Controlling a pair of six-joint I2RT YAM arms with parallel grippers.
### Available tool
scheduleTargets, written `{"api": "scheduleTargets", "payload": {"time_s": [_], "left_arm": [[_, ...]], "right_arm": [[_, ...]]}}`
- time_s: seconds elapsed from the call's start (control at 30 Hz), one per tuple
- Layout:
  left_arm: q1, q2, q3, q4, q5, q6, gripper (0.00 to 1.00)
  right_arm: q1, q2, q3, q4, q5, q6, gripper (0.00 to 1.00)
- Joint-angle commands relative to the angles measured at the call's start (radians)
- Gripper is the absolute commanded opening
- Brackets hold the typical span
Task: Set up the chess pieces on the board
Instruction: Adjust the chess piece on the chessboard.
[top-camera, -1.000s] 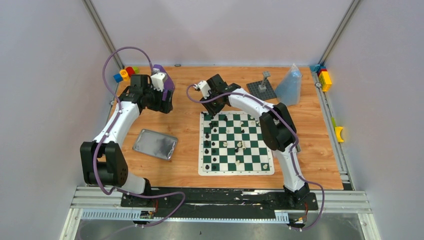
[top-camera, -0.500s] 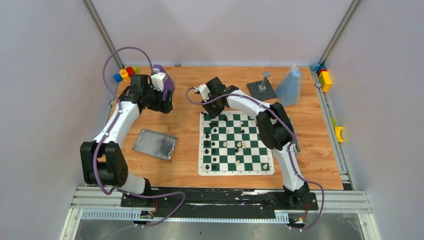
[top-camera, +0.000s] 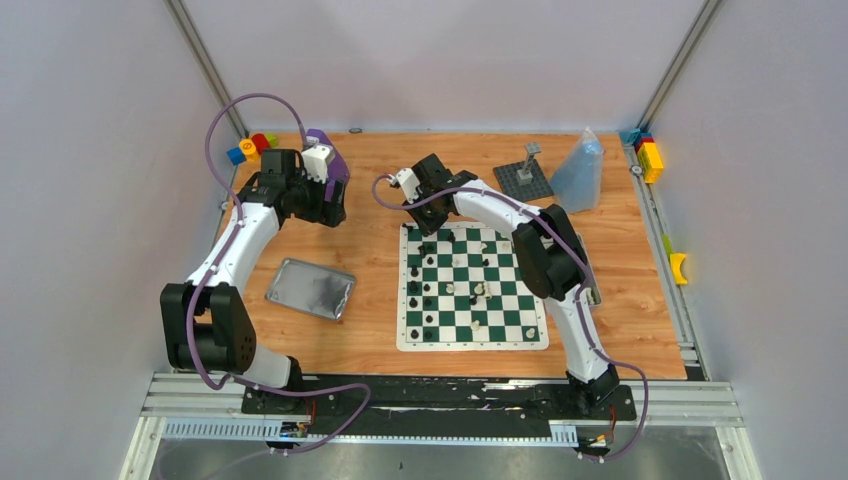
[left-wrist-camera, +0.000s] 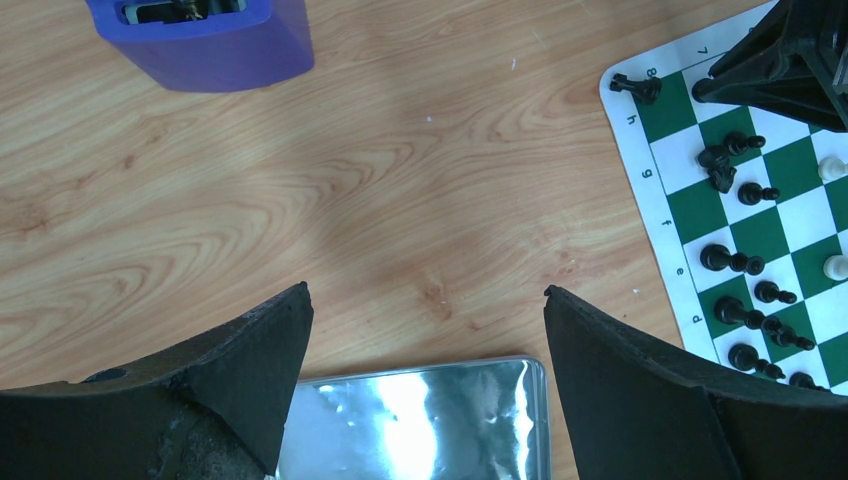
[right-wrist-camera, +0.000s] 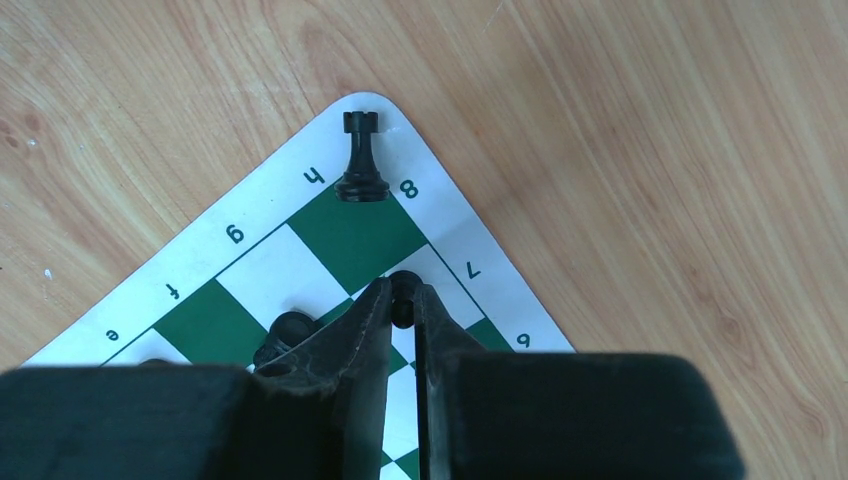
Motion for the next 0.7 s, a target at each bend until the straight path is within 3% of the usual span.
{"api": "scheduleTargets", "payload": {"time_s": [0.0, 0.67], "left_arm": [[0.005, -0.03, -0.008, 0.031, 0.017, 0.002, 0.93], [0.005, -0.029, -0.008, 0.028, 0.019, 0.002, 0.93]], "right_arm": [[-0.008, -0.021, 0.029, 0.005, -0.001, 0.003, 0.12], [-0.019, -0.045, -0.003, 0.002, -0.008, 0.006, 0.1]]}}
